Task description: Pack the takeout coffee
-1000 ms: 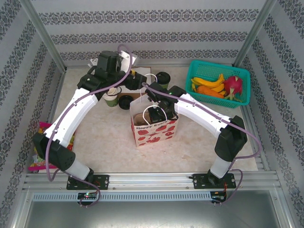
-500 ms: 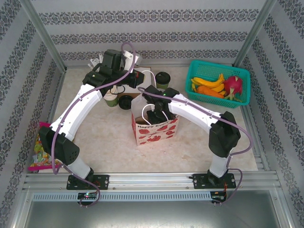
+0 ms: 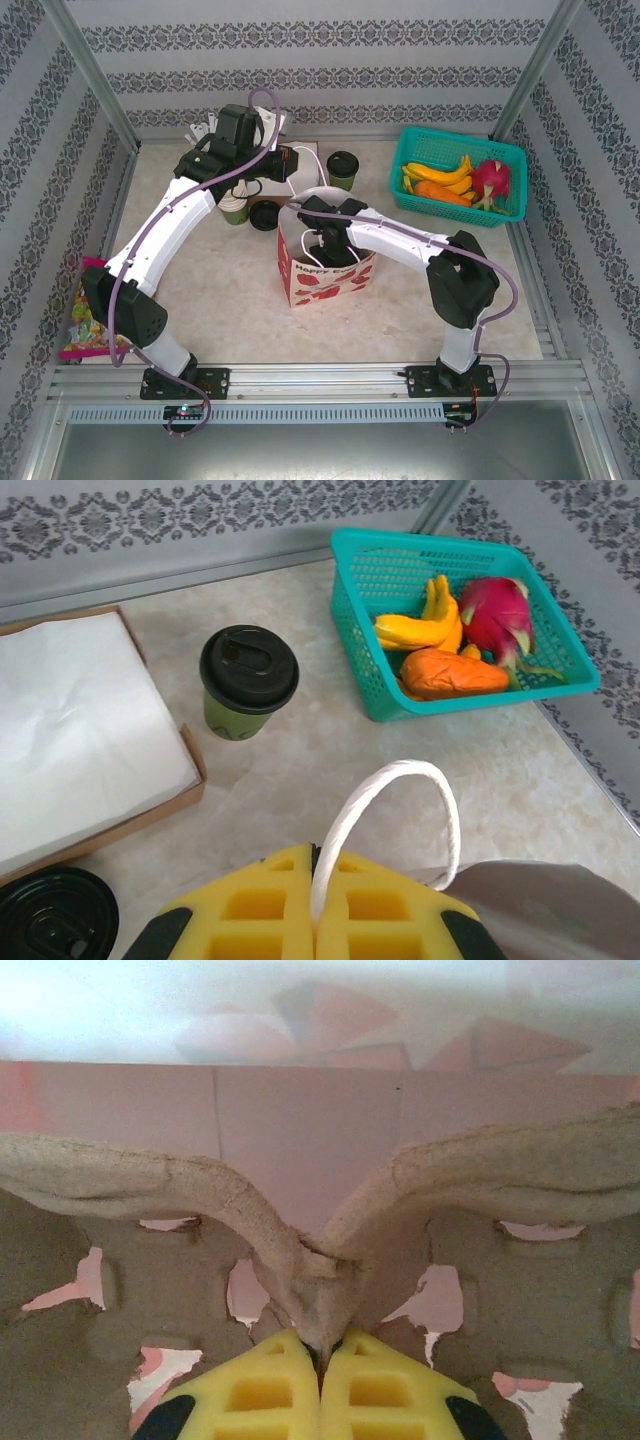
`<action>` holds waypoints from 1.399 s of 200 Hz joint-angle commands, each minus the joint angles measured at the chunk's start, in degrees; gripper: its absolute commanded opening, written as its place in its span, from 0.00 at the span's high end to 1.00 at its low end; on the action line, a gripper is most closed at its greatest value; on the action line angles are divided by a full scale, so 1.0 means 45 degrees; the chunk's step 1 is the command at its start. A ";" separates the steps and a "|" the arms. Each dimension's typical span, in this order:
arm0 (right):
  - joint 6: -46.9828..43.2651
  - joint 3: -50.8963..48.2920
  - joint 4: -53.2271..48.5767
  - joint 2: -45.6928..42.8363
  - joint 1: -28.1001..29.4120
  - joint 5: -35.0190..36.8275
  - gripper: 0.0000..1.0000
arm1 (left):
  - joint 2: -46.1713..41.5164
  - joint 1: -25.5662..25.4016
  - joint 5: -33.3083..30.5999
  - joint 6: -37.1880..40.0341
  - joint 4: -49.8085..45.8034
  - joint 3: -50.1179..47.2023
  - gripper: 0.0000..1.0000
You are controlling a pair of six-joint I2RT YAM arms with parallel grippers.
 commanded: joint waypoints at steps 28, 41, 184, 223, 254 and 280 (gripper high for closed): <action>0.1370 -0.0815 -0.0692 -0.0275 0.0091 -0.0609 1.00 | -0.0591 0.0282 -0.1638 -0.0837 0.0090 0.0469 1.00; 0.1604 -0.1121 -0.0738 -0.0453 0.0085 -0.0723 1.00 | -0.0748 0.0291 -0.1823 -0.0876 0.0335 0.0275 1.00; 0.0881 -0.0985 0.2410 -0.0039 0.0109 0.0741 0.82 | -0.0420 0.0262 0.1043 -0.0887 0.0059 -0.0420 1.00; 0.0207 -0.0950 0.2325 -0.1139 0.0231 0.0258 0.45 | -0.0332 0.0277 0.1021 -0.0636 -0.0190 -0.0191 1.00; -0.0896 -0.0944 0.1787 -0.1821 0.0202 -0.0159 0.37 | -0.0303 0.0263 0.1049 -0.0423 -0.0280 -0.0140 1.00; -0.1863 -0.0901 0.1350 -0.1784 0.0143 -0.0733 0.37 | -0.0293 0.0275 0.1368 -0.0243 -0.0316 -0.0111 1.00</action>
